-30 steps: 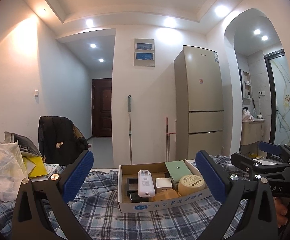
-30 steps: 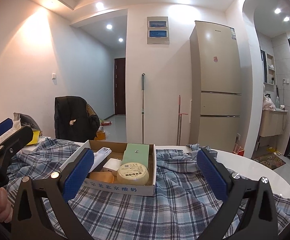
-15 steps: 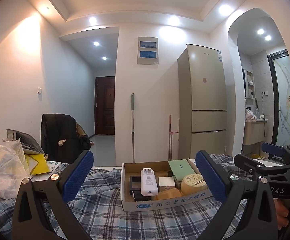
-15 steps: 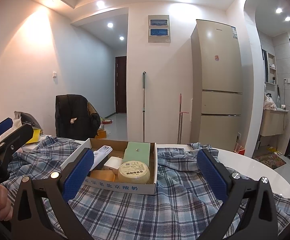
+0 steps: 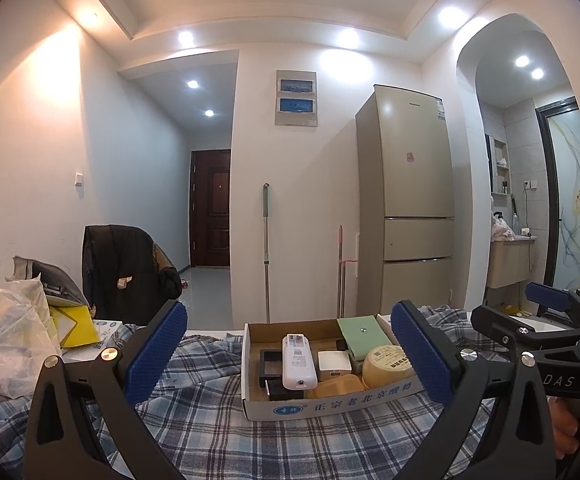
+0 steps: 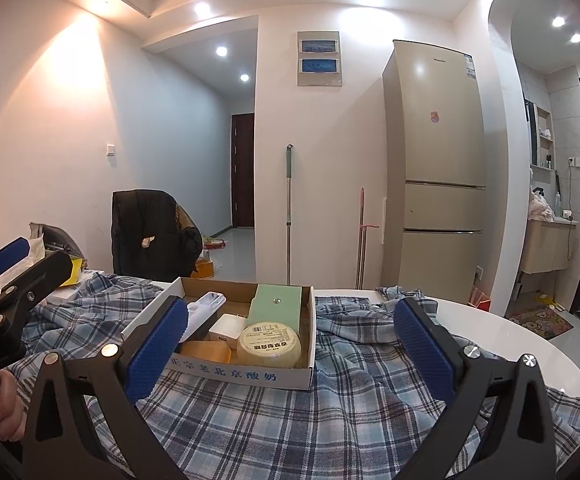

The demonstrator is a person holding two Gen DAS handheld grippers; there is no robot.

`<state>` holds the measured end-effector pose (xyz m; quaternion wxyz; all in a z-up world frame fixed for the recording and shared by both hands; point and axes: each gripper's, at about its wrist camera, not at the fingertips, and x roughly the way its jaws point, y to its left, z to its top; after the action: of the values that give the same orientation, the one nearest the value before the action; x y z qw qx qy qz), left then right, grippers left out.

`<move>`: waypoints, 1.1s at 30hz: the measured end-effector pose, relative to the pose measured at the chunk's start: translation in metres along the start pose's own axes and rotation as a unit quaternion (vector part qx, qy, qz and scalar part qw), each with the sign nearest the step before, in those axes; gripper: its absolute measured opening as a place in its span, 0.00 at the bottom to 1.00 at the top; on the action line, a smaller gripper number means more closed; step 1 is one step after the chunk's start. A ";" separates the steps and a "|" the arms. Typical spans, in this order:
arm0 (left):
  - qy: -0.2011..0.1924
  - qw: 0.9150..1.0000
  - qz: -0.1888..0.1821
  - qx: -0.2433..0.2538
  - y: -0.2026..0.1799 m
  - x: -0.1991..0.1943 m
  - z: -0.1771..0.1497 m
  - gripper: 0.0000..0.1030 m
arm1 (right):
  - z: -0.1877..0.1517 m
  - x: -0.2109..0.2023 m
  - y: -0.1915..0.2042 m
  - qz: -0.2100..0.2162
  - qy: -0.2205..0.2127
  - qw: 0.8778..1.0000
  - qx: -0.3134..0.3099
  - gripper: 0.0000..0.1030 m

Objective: Organize rigid objects

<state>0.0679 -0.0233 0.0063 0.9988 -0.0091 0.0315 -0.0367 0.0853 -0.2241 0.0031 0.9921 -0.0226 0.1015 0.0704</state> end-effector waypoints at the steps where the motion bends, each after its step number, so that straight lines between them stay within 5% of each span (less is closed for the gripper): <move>1: 0.001 1.000 0.000 -0.001 0.000 0.000 0.000 1.00 | 0.000 0.000 0.000 0.000 0.000 1.000 0.000 0.99; 33: 0.000 1.000 -0.008 -0.002 0.002 0.003 0.001 1.00 | 0.001 -0.002 0.003 0.004 -0.003 1.000 -0.007 0.99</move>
<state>0.0711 -0.0213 0.0070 0.9984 -0.0117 0.0317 -0.0445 0.0837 -0.2215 0.0046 0.9919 -0.0285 0.0983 0.0750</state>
